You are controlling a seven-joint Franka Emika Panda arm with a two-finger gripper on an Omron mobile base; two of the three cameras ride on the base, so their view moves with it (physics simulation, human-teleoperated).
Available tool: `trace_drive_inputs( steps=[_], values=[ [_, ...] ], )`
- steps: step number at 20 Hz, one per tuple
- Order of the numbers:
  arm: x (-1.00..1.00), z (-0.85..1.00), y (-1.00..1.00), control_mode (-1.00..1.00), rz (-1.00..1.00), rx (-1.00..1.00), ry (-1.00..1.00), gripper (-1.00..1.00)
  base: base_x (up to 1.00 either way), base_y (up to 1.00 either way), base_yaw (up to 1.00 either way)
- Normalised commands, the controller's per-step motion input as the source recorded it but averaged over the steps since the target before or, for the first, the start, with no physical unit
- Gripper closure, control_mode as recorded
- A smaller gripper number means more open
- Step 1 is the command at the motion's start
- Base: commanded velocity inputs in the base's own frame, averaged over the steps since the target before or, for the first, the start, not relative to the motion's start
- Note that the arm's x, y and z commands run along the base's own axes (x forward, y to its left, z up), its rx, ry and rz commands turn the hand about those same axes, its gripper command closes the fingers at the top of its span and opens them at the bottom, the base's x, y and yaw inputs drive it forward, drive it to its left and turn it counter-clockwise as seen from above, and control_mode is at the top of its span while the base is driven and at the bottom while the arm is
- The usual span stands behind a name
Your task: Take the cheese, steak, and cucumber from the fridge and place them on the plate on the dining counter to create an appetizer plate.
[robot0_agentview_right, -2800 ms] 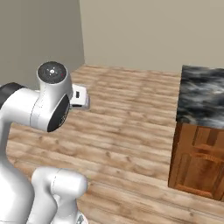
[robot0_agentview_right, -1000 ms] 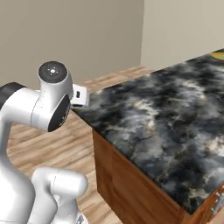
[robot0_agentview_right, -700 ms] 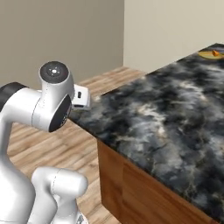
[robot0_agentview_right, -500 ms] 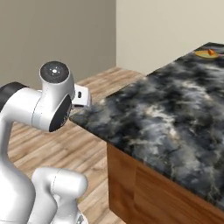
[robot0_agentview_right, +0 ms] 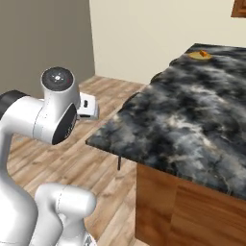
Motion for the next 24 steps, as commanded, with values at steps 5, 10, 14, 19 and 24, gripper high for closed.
trace_drive_inputs(
  steps=[5, 10, 14, 19, 24],
  values=[
    [0.0, 0.0, 0.0, 1.0, 0.0, 0.0, 0.0, 1.0, 0.34, 0.56, -0.48],
    [0.0, 0.0, 0.0, 1.0, 0.0, 0.0, 0.0, 1.0, 0.44, 0.72, -0.46],
    [0.0, 0.0, 0.0, 1.0, 0.0, 0.0, 0.0, 1.0, 0.37, 0.96, -0.39],
    [0.0, 0.0, 0.0, 1.0, 0.0, 0.0, 0.0, 1.0, 0.21, 1.0, -0.26],
    [0.0, 0.0, 0.0, 1.0, 0.0, 0.0, 0.0, 1.0, 0.26, 1.0, -0.25]
  ],
)
